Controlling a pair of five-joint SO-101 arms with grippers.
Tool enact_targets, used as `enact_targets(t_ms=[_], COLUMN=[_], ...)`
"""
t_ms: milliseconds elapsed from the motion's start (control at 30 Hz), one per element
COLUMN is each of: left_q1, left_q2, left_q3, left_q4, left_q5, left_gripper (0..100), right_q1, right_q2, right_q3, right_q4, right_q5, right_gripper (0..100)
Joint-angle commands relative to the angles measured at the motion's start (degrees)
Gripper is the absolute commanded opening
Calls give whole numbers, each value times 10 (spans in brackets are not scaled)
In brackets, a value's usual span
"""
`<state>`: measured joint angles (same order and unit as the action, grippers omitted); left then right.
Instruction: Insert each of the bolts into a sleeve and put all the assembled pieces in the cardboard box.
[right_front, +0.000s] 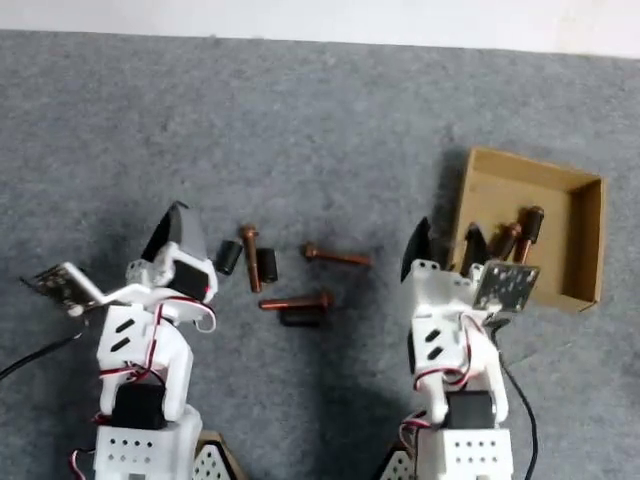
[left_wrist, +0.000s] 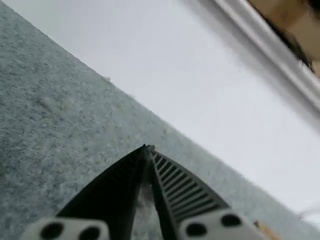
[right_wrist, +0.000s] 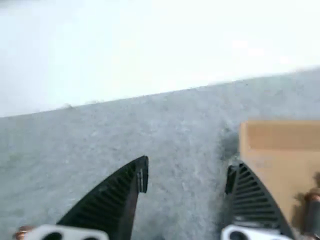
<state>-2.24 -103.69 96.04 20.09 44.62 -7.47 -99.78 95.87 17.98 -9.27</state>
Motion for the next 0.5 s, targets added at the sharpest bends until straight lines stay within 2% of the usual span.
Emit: enact_targets(t_ms=[0,200,467], left_q1=[35,35,35], left_q2=[-3,-3,-5], left_q3=[11,11,11], left_q4=[18,22,29], left_q5=[-54,-92,-97], left_gripper=[6,6,6], right_q1=[-17,-17,-18], right_q2=[-63,-48,-48], right_q3=[22,31,53], right_q4=[48,55,55], right_q5=[-4,-4,-4], right_gripper=[228,228,228])
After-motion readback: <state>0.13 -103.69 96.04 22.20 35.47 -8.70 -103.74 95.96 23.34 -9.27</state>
